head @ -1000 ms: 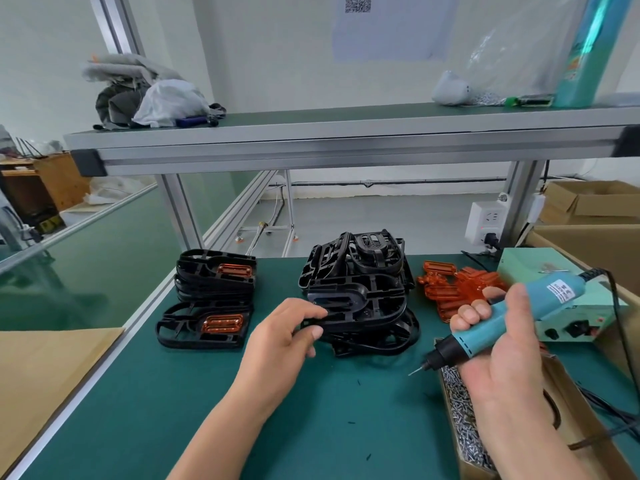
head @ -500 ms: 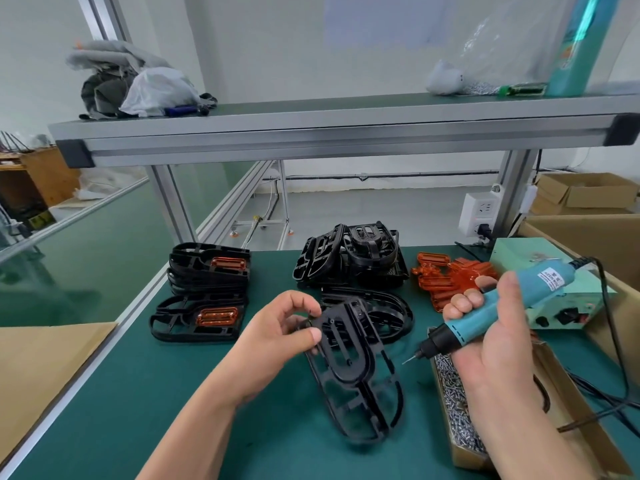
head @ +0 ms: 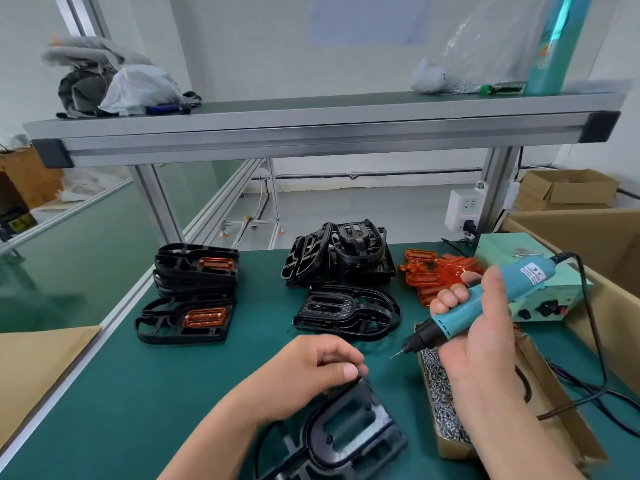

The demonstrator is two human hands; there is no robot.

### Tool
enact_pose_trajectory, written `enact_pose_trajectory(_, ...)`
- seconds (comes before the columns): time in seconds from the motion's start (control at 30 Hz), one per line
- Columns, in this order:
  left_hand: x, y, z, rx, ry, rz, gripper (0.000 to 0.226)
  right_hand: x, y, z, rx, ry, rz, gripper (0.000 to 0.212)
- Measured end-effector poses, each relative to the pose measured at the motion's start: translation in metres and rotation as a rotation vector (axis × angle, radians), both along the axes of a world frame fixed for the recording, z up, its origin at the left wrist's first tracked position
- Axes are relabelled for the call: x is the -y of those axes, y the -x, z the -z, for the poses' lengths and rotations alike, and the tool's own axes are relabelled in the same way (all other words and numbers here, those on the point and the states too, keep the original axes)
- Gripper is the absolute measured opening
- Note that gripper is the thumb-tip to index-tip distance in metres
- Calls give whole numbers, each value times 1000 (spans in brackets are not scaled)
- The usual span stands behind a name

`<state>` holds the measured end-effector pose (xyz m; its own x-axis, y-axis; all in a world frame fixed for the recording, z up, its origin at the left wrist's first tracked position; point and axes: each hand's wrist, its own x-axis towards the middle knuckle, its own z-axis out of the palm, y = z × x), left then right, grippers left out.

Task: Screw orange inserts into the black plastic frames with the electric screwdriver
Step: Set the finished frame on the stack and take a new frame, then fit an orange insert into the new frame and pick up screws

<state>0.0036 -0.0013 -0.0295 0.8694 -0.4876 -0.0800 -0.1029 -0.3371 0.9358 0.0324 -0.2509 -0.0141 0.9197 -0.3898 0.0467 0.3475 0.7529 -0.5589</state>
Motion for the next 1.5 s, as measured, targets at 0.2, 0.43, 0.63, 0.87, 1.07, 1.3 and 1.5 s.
enact_pose_trajectory(0.2, 13, 10, -2, 82, -203, 59, 34, 5, 1, -1, -6, -33, 21, 30)
enact_pose_trajectory(0.43, -6, 17, -25, 220, -536, 99, 56, 7, 1, -2, -3, -38, 16, 30)
enact_pose_trajectory(0.63, -10, 20, -28, 227, -664, 164, 38, 3, 2, -2, -17, -32, 17, 30)
enact_pose_trajectory(0.87, 9, 22, -23, 379, -582, 189, 33, 1, 1, -6, -17, -12, 14, 31)
enact_pose_trajectory(1.07, 10, 20, -18, 415, -574, 141, 35, 13, 6, -7, -16, 30, 25, 31)
enact_pose_trajectory(1.3, 23, 11, -25, 485, -415, -101, 20, 25, 13, -2, -56, -11, 47, 30)
enact_pose_trajectory(1.5, 65, -17, -50, 489, -342, -221, 9, 33, 11, -2, -68, -70, 65, 28)
